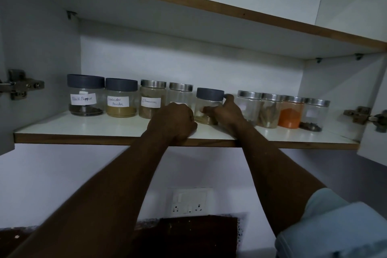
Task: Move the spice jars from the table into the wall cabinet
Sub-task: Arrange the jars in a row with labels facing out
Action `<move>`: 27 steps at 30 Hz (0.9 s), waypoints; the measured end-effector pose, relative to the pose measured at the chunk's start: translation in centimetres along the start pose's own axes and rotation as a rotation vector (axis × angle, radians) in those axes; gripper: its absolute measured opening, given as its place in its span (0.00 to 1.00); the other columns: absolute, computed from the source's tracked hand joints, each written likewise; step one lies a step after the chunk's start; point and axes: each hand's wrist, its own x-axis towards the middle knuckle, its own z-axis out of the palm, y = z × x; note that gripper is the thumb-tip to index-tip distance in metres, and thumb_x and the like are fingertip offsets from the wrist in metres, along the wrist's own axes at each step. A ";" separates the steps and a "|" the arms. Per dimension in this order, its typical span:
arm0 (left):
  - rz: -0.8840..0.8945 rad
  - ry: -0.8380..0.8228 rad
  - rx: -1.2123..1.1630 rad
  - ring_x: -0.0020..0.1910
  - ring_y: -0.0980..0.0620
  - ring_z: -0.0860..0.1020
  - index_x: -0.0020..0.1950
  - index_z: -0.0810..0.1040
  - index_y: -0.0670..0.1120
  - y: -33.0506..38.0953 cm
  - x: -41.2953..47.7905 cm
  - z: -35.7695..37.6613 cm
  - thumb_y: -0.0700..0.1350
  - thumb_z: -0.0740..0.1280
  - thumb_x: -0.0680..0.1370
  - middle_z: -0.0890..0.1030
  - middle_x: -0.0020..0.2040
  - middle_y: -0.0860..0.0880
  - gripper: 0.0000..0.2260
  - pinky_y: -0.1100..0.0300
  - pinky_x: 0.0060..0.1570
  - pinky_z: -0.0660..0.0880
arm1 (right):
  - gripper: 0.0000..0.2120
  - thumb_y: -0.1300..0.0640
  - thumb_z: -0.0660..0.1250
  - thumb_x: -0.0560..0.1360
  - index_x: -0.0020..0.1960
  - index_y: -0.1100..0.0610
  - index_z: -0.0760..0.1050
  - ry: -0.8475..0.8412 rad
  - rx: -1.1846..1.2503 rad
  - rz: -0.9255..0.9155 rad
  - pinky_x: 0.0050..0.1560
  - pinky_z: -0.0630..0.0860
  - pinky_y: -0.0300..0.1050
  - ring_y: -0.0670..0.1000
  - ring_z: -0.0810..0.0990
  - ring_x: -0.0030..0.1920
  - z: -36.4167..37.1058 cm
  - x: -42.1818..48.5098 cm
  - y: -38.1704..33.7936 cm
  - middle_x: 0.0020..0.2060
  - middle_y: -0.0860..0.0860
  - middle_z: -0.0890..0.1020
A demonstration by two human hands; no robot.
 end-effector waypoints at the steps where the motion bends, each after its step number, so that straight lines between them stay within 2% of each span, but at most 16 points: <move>1: -0.001 -0.002 -0.005 0.46 0.49 0.81 0.46 0.87 0.52 0.0 0.1 0.0 0.54 0.69 0.76 0.85 0.45 0.50 0.09 0.51 0.50 0.81 | 0.45 0.41 0.82 0.63 0.71 0.53 0.63 0.038 -0.057 -0.033 0.60 0.80 0.57 0.56 0.79 0.59 0.0 -0.1 0.1 0.62 0.53 0.78; 3: -0.001 -0.006 -0.008 0.46 0.49 0.81 0.48 0.86 0.52 0.0 0.1 0.0 0.55 0.69 0.76 0.85 0.46 0.50 0.09 0.51 0.51 0.80 | 0.50 0.35 0.81 0.60 0.73 0.53 0.63 0.076 -0.102 -0.081 0.61 0.79 0.56 0.55 0.77 0.62 0.0 -0.2 0.1 0.65 0.53 0.75; 4: 0.002 -0.007 -0.005 0.46 0.49 0.81 0.49 0.86 0.52 0.0 0.1 0.0 0.55 0.69 0.76 0.85 0.46 0.50 0.10 0.51 0.51 0.80 | 0.51 0.35 0.81 0.60 0.73 0.53 0.63 0.064 -0.067 -0.082 0.61 0.79 0.57 0.56 0.77 0.62 0.0 -0.1 0.1 0.65 0.53 0.75; 7: 0.003 0.001 -0.010 0.46 0.49 0.80 0.50 0.87 0.52 -0.1 0.1 0.1 0.55 0.69 0.76 0.86 0.47 0.50 0.10 0.53 0.50 0.80 | 0.44 0.50 0.81 0.65 0.72 0.53 0.61 -0.028 0.144 -0.018 0.61 0.79 0.59 0.56 0.79 0.61 0.0 0.5 0.2 0.63 0.53 0.76; 9: 0.000 0.008 -0.018 0.45 0.50 0.80 0.49 0.87 0.52 -0.2 0.1 0.1 0.55 0.70 0.76 0.86 0.47 0.50 0.09 0.52 0.50 0.80 | 0.40 0.54 0.79 0.66 0.71 0.53 0.61 -0.058 0.132 0.004 0.61 0.80 0.59 0.55 0.79 0.59 -0.2 0.5 0.2 0.60 0.52 0.77; 11: 0.002 0.013 -0.015 0.45 0.50 0.80 0.49 0.87 0.52 -0.2 0.1 0.2 0.55 0.69 0.76 0.85 0.47 0.50 0.10 0.54 0.49 0.79 | 0.40 0.51 0.80 0.66 0.71 0.54 0.62 -0.019 0.044 -0.022 0.59 0.80 0.54 0.54 0.78 0.58 -0.2 0.3 0.3 0.59 0.50 0.76; 14: 0.001 0.011 0.000 0.45 0.50 0.79 0.49 0.87 0.53 -0.2 0.2 0.2 0.55 0.69 0.77 0.85 0.48 0.50 0.10 0.56 0.46 0.77 | 0.46 0.45 0.83 0.64 0.72 0.55 0.62 0.059 -0.037 -0.085 0.57 0.78 0.48 0.52 0.76 0.58 0.0 0.1 0.4 0.60 0.50 0.75; 18: -0.004 0.013 0.000 0.45 0.50 0.80 0.50 0.87 0.53 -0.3 0.1 0.2 0.55 0.69 0.76 0.86 0.47 0.51 0.10 0.54 0.49 0.79 | 0.44 0.53 0.80 0.67 0.75 0.55 0.58 -0.050 -0.001 -0.038 0.63 0.78 0.55 0.54 0.77 0.60 0.1 0.7 0.5 0.63 0.52 0.76; 19: -0.007 0.010 0.002 0.46 0.50 0.80 0.50 0.87 0.53 -0.2 0.1 0.2 0.56 0.69 0.76 0.86 0.48 0.51 0.10 0.52 0.50 0.80 | 0.43 0.53 0.79 0.68 0.75 0.54 0.58 -0.066 -0.032 -0.029 0.62 0.78 0.54 0.54 0.77 0.59 0.1 0.8 0.6 0.62 0.52 0.77; 21: -0.008 0.003 0.000 0.46 0.50 0.80 0.49 0.87 0.53 -0.2 0.1 0.2 0.55 0.69 0.76 0.86 0.47 0.51 0.10 0.52 0.51 0.80 | 0.42 0.49 0.79 0.67 0.73 0.54 0.59 -0.052 -0.123 -0.027 0.51 0.77 0.45 0.52 0.77 0.55 0.4 1.0 0.8 0.54 0.48 0.77; 23: -0.002 -0.001 0.002 0.47 0.49 0.80 0.49 0.86 0.53 -0.1 0.0 0.1 0.55 0.69 0.76 0.85 0.48 0.51 0.09 0.51 0.51 0.80 | 0.43 0.45 0.81 0.66 0.71 0.55 0.61 -0.035 -0.198 -0.043 0.43 0.71 0.39 0.49 0.75 0.52 0.7 0.9 0.8 0.50 0.45 0.75; 27: 0.010 -0.011 0.028 0.48 0.49 0.81 0.52 0.87 0.52 0.0 -0.2 -0.2 0.55 0.67 0.76 0.85 0.49 0.50 0.11 0.51 0.51 0.80 | 0.44 0.41 0.80 0.67 0.73 0.56 0.61 -0.040 -0.276 -0.049 0.51 0.70 0.44 0.55 0.76 0.62 1.2 1.2 0.8 0.63 0.53 0.77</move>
